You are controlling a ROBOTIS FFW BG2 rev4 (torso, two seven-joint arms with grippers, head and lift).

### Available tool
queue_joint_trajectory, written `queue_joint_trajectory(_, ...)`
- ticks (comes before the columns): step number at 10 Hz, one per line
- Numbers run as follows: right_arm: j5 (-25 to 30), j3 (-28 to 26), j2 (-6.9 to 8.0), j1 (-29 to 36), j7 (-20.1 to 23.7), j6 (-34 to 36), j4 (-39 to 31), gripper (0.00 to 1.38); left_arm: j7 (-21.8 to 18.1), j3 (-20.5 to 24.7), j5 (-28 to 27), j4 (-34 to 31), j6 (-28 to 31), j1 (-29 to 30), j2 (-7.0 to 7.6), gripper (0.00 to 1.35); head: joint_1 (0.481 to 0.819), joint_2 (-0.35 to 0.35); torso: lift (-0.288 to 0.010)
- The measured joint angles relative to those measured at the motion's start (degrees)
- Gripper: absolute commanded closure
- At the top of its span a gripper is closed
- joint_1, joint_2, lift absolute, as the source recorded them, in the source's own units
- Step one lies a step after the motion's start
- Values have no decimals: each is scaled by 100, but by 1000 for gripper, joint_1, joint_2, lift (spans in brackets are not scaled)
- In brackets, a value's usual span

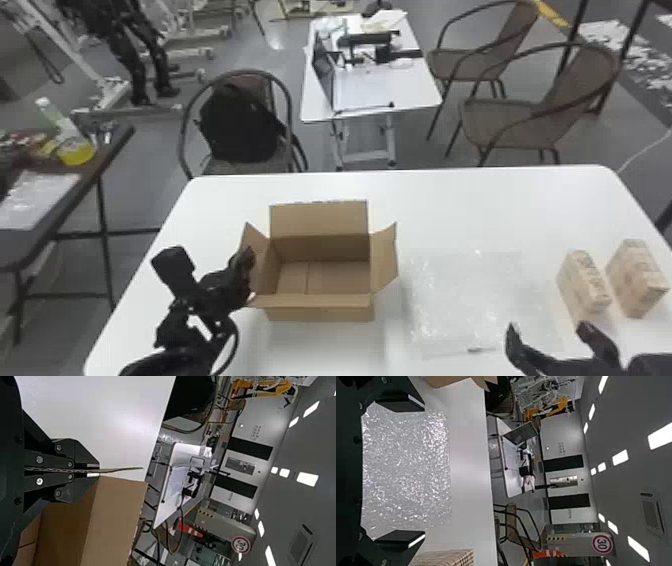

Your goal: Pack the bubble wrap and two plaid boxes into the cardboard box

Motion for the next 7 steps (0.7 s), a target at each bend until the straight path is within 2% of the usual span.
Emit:
queue_joint_trajectory(3,-99,-6,58,-551,-393,1843,-753,163,-26,-89,6,-6,-13,15,0,1213,695,198,-14)
queue_joint_trajectory(5,-403,7,184,-1137,-664,3063,-819,165,-26,-184,-11,-2,-9,-8,0,1213,695,186,-14)
queue_joint_trajectory(7,-653,40,305,-1655,-1052,3963,-684,151,-26,-254,-21,-2,0,-24,0,1213,695,182,-14)
